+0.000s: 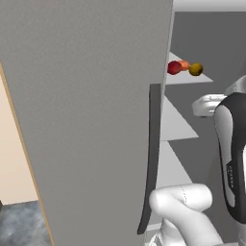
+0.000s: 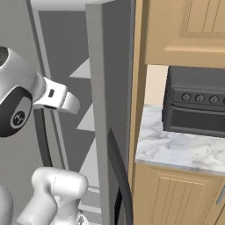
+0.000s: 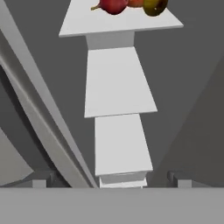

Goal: Take the squash, pear, and lemon from the freezer and place them in the bowl on the counter.

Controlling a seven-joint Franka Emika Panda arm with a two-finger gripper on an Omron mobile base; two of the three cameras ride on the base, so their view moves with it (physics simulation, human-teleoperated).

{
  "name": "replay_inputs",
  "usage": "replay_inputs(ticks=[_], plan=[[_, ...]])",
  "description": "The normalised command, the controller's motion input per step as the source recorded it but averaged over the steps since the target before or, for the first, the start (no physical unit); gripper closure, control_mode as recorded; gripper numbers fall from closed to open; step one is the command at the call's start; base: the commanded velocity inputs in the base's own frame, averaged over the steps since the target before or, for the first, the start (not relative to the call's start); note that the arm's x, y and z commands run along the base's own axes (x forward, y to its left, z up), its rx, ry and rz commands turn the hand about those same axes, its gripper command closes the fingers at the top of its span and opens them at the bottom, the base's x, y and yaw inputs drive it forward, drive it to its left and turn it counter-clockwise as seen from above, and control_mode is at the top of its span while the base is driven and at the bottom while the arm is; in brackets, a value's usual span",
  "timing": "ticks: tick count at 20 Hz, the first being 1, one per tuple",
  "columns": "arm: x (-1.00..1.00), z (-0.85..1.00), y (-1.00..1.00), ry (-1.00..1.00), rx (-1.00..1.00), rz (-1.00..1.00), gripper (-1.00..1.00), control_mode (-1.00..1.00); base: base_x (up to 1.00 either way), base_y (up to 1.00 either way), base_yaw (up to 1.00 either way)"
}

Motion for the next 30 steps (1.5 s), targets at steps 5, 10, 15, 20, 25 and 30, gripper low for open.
replay_inputs(ticks=[5, 10, 15, 20, 25, 30], plan=[[0.63, 0.29, -0.01, 0.0, 0.01, 0.0, -1.0, -1.0, 0.0, 0.0, 0.0], [0.65, 0.16, -0.21, 0.0, 0.08, 0.0, -1.0, -1.0, 0.0, 0.0, 0.0], [0.68, 0.05, -0.08, 0.01, 0.06, 0.0, -1.0, -1.0, 0.0, 0.0, 0.0], [0.62, 0.0, 0.0, 0.04, 0.0, 0.0, -1.0, -1.0, 0.0, 0.0, 0.0], [0.47, 0.0, 0.0, 0.02, 0.01, 0.0, -1.0, -1.0, 0.0, 0.0, 0.0], [0.56, 0.0, 0.0, 0.01, 0.0, 0.0, -1.0, -1.0, 0.0, 0.0, 0.0]])
